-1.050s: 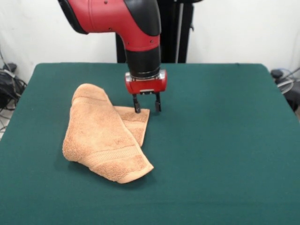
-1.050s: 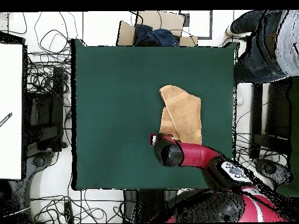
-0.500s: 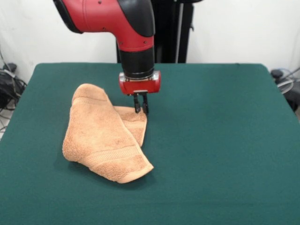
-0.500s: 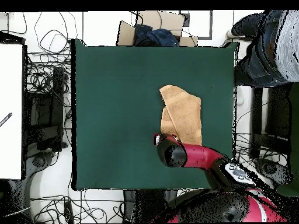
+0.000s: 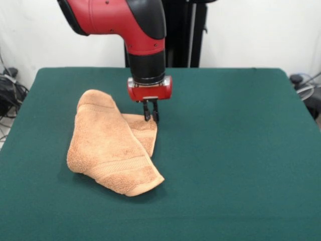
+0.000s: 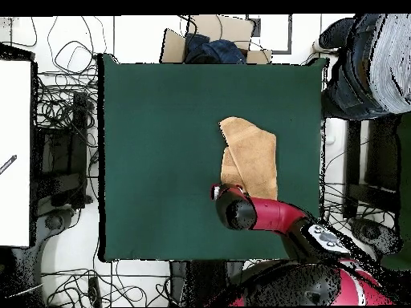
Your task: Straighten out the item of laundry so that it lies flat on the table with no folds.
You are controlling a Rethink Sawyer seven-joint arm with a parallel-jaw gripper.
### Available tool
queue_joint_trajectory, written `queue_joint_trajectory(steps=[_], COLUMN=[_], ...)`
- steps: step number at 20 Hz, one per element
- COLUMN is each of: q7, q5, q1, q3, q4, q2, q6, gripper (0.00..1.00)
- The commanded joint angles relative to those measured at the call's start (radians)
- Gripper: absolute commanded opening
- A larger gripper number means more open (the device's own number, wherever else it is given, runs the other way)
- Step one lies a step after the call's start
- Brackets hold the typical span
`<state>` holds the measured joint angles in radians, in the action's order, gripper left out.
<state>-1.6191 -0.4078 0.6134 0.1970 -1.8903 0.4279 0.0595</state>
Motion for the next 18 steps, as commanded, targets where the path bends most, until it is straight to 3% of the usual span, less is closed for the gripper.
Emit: queue_joint_trajectory(steps=[1, 7, 14, 18], q7=[-0.154, -0.165, -0.184, -0.175], q5=[0.002, 0.037, 0.121, 0.178], q1=[-0.048, -0.034, -0.074, -0.074], q3=[-0.012, 0.036, 0.062, 0.092], q4=[0.132, -0.016, -0.192, -0.255], q2=[-0.285, -0.100, 0.222, 0.346], q6=[-0.104, 0.003, 0.151, 0.211], gripper=[0.00, 0.00, 0.00, 0.00])
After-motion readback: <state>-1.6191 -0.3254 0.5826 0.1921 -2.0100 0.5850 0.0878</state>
